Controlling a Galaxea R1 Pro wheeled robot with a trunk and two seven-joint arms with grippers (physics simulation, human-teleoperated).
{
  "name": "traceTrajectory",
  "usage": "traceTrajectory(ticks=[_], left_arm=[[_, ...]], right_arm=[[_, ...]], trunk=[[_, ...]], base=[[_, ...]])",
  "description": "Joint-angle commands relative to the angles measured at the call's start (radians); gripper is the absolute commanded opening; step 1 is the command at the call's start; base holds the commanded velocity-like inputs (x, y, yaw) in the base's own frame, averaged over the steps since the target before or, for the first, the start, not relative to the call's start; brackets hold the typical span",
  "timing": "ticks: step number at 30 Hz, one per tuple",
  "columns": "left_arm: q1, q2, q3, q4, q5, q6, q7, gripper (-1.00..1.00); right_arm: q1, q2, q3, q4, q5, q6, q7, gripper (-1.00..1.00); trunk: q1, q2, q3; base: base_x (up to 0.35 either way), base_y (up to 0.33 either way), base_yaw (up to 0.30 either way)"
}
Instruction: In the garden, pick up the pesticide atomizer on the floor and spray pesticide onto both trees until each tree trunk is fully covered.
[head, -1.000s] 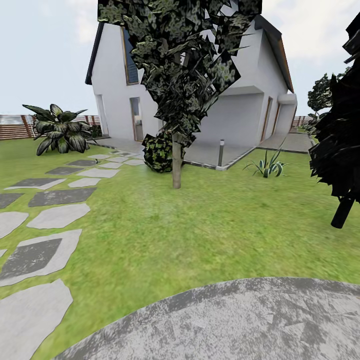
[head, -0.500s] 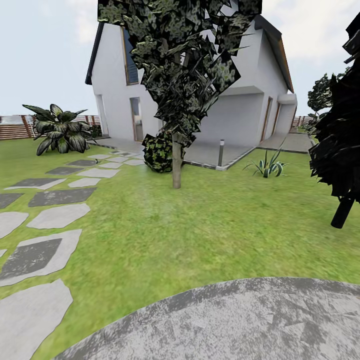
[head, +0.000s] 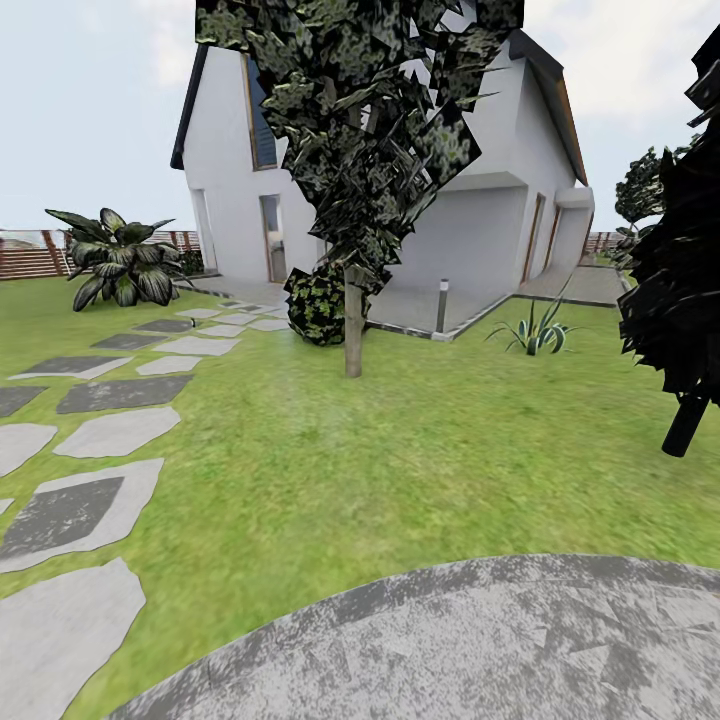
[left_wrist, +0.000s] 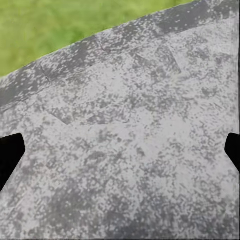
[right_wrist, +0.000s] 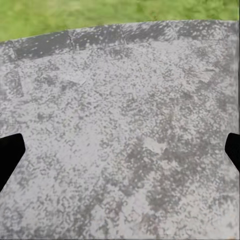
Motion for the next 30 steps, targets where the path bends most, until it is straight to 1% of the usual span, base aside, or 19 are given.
traceTrajectory(ticks=[1,4,6,7,9,10,11,18,24,30], left_arm=[[-0.008,0.000,0.001,-0.014,0.000,0.000,0.001,1.00],[-0.044,-0.003,0.004,-0.032,0.008,-0.017,0.004,1.00],[-0.067,-0.006,0.005,-0.031,0.010,-0.068,0.008,1.00],[-0.070,-0.007,0.005,-0.030,0.010,-0.083,0.009,1.00],[-0.084,-0.008,0.005,-0.030,0.012,-0.132,0.012,1.00],[-0.093,-0.010,0.006,-0.028,0.012,-0.152,0.013,1.00],[-0.097,-0.010,0.005,-0.028,0.013,-0.161,0.013,1.00],[-0.104,-0.009,0.004,-0.037,0.011,-0.175,0.013,1.00],[-0.104,-0.009,0.004,-0.025,0.013,-0.173,0.013,1.00],[-0.104,-0.011,0.006,-0.021,0.013,-0.170,0.014,1.00]], right_arm=[[-0.008,0.000,-0.001,-0.011,0.000,-0.001,0.000,1.00],[-0.051,0.001,-0.002,-0.022,-0.006,-0.013,0.001,1.00],[-0.085,0.003,-0.002,-0.022,-0.008,-0.040,0.003,1.00],[-0.098,0.004,-0.002,-0.022,-0.009,-0.052,0.004,1.00],[-0.111,0.006,-0.003,-0.022,-0.012,-0.067,0.004,1.00],[-0.117,0.008,-0.003,-0.022,-0.021,-0.074,0.005,1.00],[-0.120,0.009,-0.003,-0.021,-0.027,-0.077,0.005,1.00],[-0.124,0.014,0.002,-0.020,-0.036,-0.083,0.007,1.00],[-0.124,0.015,0.002,-0.018,-0.031,-0.085,0.006,1.00],[-0.124,0.005,-0.003,-0.004,-0.029,-0.085,0.001,1.00]], trunk=[[0.000,0.000,0.000],[0.000,0.000,0.000],[0.000,0.000,0.000],[0.000,0.000,0.000],[0.000,0.000,0.000],[0.000,0.000,0.000],[0.000,0.000,0.000],[0.000,0.000,0.000],[0.000,0.000,0.000],[0.000,0.000,0.000]], base=[[0.000,0.000,0.000],[0.000,0.000,0.000],[0.000,0.000,0.000],[0.000,0.000,0.000],[0.000,0.000,0.000],[0.000,0.000,0.000],[0.000,0.000,0.000],[0.000,0.000,0.000],[0.000,0.000,0.000],[0.001,0.000,0.000]])
